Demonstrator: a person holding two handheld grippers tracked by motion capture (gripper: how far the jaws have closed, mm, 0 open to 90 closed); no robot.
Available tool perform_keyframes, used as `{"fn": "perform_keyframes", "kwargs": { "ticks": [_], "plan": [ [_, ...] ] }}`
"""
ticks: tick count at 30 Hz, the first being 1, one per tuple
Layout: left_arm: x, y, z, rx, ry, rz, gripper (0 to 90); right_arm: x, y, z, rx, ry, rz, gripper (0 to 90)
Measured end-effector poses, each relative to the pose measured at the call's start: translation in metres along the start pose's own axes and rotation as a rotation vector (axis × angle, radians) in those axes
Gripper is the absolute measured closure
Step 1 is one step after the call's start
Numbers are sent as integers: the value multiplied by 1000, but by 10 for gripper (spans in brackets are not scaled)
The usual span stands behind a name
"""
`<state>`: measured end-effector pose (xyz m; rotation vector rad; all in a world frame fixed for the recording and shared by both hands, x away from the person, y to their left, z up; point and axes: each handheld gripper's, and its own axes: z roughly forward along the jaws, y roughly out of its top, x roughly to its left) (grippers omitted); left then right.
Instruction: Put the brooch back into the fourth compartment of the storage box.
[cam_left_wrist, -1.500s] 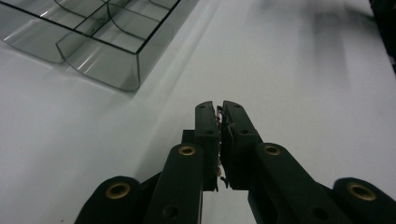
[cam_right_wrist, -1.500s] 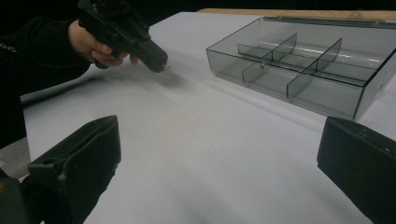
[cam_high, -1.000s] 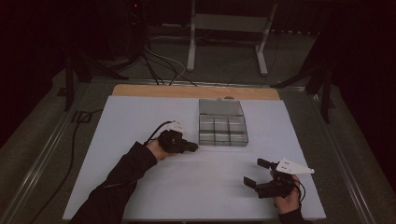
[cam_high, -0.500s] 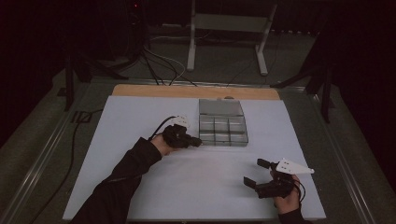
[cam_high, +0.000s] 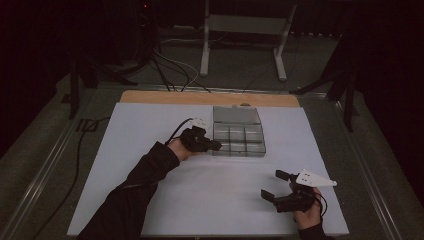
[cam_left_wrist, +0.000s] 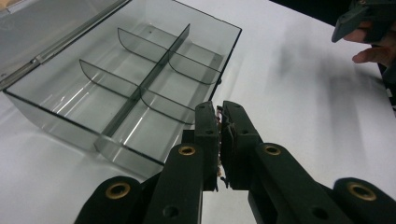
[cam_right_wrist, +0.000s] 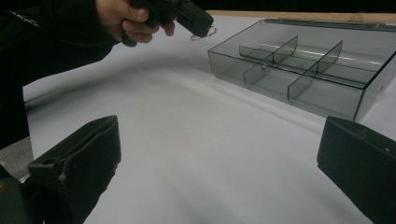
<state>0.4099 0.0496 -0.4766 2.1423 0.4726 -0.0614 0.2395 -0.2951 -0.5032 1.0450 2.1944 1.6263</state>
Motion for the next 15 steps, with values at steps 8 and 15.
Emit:
{"fn": "perform_keyframes", "kwargs": {
  "ticks": [8,15],
  "plan": [
    [1,9,7,-5,1,1,878,0,0,-1,-2,0,-1,0],
    [5,14,14,-17,17,-15,879,0,0,-1,-5,1,0,0]
  ]
}}
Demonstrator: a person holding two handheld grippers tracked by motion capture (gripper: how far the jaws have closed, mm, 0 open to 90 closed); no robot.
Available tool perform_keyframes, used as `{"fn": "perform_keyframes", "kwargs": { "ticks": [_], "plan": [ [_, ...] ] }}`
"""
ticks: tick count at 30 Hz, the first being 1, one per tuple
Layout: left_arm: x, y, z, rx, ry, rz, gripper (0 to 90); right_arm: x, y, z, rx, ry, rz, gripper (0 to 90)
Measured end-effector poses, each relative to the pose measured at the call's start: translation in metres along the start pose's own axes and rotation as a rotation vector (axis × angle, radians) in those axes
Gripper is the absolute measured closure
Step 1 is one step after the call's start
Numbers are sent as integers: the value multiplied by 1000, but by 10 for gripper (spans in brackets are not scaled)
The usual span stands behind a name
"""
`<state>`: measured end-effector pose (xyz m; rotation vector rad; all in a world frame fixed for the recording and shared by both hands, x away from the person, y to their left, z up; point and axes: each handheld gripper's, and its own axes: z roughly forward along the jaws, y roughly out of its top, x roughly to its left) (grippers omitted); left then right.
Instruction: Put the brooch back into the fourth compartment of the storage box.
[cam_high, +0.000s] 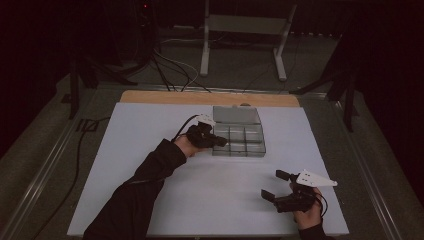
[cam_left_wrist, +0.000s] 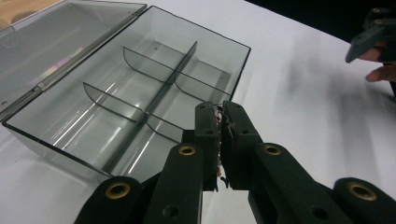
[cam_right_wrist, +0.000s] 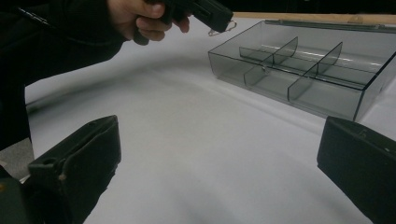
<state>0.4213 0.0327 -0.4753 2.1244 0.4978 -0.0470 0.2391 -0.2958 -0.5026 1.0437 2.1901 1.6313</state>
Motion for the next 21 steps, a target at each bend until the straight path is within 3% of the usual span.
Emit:
{"fn": "perform_keyframes", "kwargs": {
  "ticks": [13,21],
  "plan": [
    [10,0,10,-21,59,-57,878,0,0,0,0,1,1,0],
    [14,-2,8,-61,99,-102,878,-1,0,-1,-2,4,3,0]
  ]
}}
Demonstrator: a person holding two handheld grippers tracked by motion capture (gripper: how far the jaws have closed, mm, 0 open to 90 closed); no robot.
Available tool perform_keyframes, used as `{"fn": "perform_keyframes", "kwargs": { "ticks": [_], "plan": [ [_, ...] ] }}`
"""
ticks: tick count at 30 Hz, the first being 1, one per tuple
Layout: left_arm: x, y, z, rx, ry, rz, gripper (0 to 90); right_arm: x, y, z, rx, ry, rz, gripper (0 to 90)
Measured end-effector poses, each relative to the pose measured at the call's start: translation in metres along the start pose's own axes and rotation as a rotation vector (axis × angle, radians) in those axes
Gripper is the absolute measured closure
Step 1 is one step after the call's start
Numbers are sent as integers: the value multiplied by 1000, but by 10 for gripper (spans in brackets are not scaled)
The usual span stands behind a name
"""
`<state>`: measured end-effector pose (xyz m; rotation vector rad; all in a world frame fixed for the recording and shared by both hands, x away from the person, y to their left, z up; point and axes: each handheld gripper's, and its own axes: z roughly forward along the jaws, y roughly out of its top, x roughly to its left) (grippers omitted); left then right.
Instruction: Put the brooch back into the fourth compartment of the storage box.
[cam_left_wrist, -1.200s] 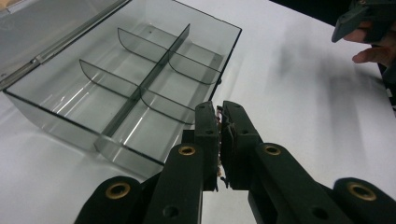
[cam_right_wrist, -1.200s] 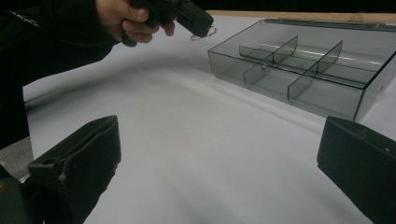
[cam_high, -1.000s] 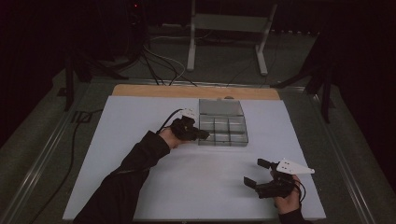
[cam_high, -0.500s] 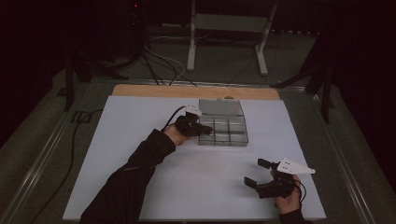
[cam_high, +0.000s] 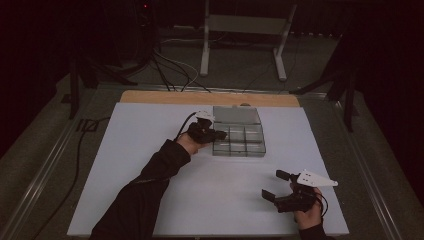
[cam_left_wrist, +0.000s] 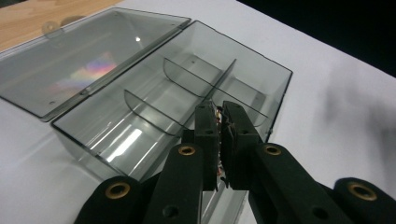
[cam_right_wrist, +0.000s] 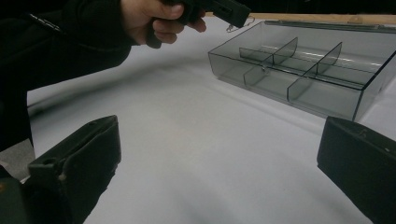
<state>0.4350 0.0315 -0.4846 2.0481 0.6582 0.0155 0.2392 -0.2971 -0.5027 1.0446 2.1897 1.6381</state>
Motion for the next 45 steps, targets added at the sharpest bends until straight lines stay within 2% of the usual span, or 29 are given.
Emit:
{"fn": "perform_keyframes", "kwargs": {
  "ticks": [9,23,29,34,38,41,45],
  "plan": [
    [2,-7,7,29,5,-35,877,0,0,0,2,0,0,0],
    [1,-10,16,104,28,-74,875,0,0,1,7,1,2,0],
    [1,-10,19,134,52,-68,875,0,0,1,7,0,3,0],
    [0,-10,18,127,52,-65,874,0,0,1,6,1,4,0],
    [0,-8,16,103,50,-83,874,0,0,1,8,1,5,0],
    [-1,-7,14,96,49,-81,873,0,0,1,8,1,4,0],
    [-2,-6,12,95,66,-82,754,0,0,1,7,2,5,0]
  ]
}}
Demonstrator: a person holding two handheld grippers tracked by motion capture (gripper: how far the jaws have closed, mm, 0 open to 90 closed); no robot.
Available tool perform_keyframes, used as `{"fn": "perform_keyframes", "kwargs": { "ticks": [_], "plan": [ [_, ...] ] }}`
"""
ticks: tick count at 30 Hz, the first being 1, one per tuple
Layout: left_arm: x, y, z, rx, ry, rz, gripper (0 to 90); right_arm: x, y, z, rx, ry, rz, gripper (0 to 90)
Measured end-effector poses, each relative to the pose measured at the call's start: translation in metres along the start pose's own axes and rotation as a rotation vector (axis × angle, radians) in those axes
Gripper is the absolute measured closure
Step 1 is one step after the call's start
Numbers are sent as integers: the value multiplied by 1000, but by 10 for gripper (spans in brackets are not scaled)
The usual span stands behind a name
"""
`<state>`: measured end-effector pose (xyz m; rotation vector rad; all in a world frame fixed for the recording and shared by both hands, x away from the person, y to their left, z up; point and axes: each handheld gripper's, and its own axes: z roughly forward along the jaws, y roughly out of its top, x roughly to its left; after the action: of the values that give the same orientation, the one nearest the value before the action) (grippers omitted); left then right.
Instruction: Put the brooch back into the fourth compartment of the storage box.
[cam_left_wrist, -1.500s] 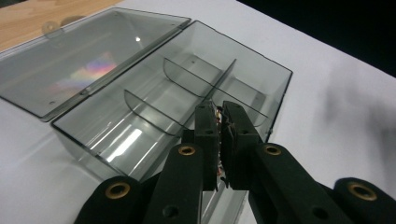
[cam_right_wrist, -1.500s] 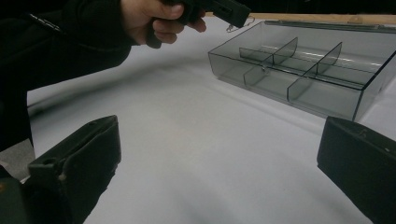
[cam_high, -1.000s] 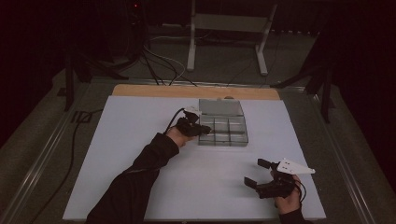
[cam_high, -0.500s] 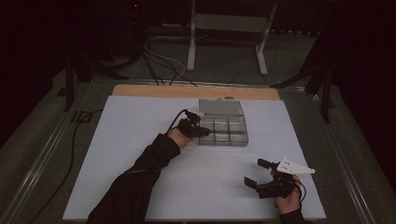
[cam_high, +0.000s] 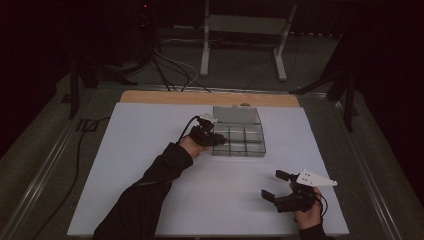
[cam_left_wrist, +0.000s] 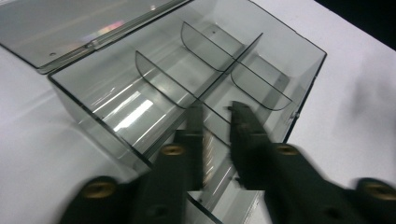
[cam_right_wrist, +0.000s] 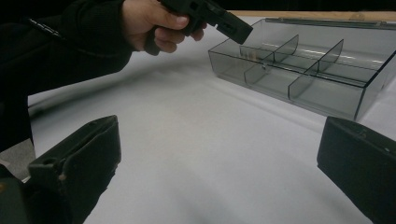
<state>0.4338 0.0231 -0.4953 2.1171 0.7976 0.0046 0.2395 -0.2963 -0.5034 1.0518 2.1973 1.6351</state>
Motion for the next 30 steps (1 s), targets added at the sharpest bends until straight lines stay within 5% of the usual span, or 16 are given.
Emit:
{"fn": "perform_keyframes", "kwargs": {
  "ticks": [3,14,21,26,30],
  "plan": [
    [-1,1,-3,-10,9,7,641,0,0,0,-1,-1,-2,0],
    [-9,3,-22,-30,-59,39,421,0,0,0,1,-4,-1,0],
    [-9,0,-40,-30,-12,17,244,-1,0,-1,-5,-6,5,0],
    [-5,-11,-47,12,-10,19,91,0,0,0,-3,-4,0,0],
    [-2,-17,-61,-16,-41,12,21,-1,0,0,-2,-6,4,0]
  ]
}}
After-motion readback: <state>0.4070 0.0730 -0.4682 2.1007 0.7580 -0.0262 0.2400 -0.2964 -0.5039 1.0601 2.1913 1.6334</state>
